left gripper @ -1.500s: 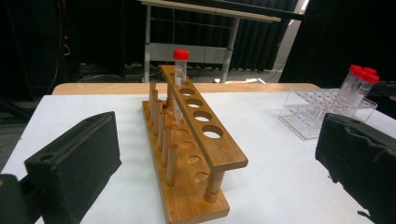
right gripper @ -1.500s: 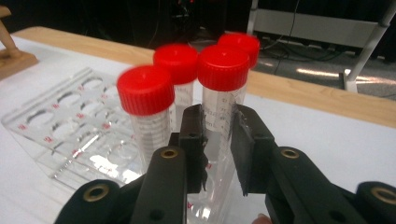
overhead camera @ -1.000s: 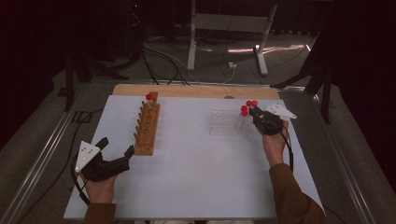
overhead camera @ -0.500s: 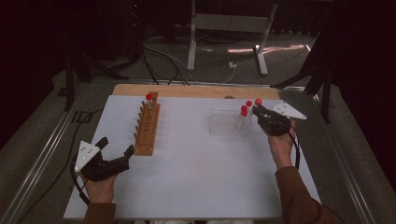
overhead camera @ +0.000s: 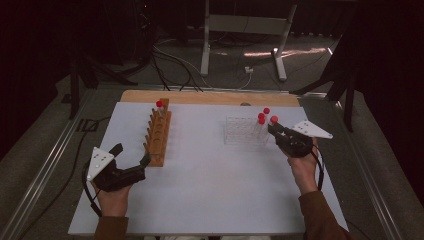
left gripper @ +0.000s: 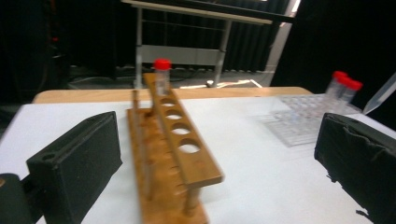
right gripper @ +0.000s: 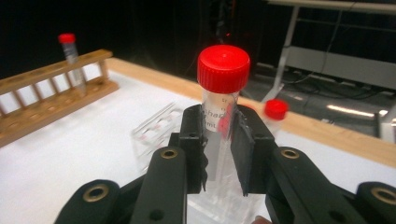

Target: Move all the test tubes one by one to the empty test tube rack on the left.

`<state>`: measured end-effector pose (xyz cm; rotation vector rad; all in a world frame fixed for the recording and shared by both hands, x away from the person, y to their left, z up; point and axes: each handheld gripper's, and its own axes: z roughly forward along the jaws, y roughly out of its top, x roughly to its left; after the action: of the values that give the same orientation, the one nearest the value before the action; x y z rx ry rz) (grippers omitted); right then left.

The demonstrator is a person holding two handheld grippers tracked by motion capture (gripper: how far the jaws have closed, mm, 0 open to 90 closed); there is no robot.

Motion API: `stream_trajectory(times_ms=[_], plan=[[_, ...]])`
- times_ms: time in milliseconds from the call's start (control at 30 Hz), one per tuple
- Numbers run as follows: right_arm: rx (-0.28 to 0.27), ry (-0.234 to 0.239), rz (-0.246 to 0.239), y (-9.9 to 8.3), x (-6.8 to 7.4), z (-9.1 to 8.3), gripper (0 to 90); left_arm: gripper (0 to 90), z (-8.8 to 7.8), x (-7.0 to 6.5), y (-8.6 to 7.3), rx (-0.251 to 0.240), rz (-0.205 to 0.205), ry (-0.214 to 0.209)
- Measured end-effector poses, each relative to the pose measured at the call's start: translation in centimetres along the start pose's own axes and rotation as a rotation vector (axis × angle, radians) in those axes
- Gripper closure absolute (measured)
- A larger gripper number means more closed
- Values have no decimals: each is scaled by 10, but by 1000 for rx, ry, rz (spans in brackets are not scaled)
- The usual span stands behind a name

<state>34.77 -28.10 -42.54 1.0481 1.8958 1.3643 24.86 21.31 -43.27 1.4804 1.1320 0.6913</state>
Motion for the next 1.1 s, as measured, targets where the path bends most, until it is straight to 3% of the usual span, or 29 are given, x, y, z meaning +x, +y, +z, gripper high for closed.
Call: stream_trajectory(times_ms=[267,433,767,1100], plan=[[9,84,14,-10,23,-2,743,13,22,-27,12,24,32,-77],[28,119,-14,-12,36,1,743,21,41,-51,20,32,53,-135],[63,190,-13,-10,60,7,742,20,78,-103,34,76,104,-245],[105,237,-27,-13,79,14,742,23,106,-138,33,107,121,-301]])
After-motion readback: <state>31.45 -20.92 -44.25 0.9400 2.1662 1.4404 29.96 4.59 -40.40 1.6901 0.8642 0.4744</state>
